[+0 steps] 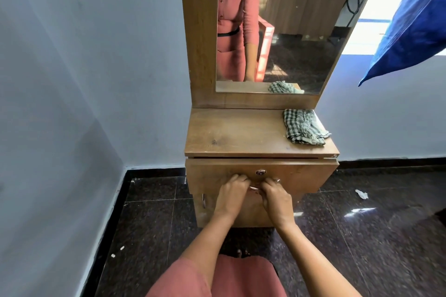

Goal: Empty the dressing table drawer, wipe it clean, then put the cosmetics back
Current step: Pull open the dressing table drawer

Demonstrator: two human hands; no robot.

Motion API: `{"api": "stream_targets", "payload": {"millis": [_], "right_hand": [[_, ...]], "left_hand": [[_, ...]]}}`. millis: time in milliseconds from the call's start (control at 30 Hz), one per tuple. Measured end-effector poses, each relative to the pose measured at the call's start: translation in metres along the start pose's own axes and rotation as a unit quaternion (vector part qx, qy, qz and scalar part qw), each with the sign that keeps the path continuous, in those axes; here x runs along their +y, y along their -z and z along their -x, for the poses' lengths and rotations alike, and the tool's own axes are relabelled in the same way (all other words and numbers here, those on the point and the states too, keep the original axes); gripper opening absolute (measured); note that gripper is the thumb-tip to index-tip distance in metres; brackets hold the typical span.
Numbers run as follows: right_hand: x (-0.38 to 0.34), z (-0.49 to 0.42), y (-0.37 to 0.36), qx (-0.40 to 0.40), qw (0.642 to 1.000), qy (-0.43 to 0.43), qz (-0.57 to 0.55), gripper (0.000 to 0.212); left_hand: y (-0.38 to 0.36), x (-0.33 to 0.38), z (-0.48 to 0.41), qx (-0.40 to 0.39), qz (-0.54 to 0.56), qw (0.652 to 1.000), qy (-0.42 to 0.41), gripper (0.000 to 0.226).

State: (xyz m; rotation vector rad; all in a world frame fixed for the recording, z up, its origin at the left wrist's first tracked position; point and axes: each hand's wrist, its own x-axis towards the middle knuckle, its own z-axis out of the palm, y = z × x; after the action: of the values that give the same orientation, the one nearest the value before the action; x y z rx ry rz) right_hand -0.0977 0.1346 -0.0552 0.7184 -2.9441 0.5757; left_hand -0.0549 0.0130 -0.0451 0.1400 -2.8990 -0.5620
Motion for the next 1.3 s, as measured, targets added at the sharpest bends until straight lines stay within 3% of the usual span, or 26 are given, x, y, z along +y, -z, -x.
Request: {"api": "stream_targets", "payload": {"millis": [567, 1200, 1300], "right_hand": [[-0.005, 0.108, 0.019, 0.01, 0.999, -0.01, -0.036, 0.018], [-0.005, 0.201, 0.037, 0.009, 0.999, 0.026, -0.027, 0.029], [-0.002, 0.209, 0.037, 0.031, 0.999, 0.031, -0.02, 0.011]], "left_hand": [[0.006, 0.042, 0.103, 0.031, 0.004, 0.999, -0.011, 0.014], [0.004, 0.074, 0.19, 0.049, -0.039, 0.997, -0.036, 0.029], [0.003, 0.078, 0.199, 0.043, -0.029, 0.998, -0.044, 0.033]]}}
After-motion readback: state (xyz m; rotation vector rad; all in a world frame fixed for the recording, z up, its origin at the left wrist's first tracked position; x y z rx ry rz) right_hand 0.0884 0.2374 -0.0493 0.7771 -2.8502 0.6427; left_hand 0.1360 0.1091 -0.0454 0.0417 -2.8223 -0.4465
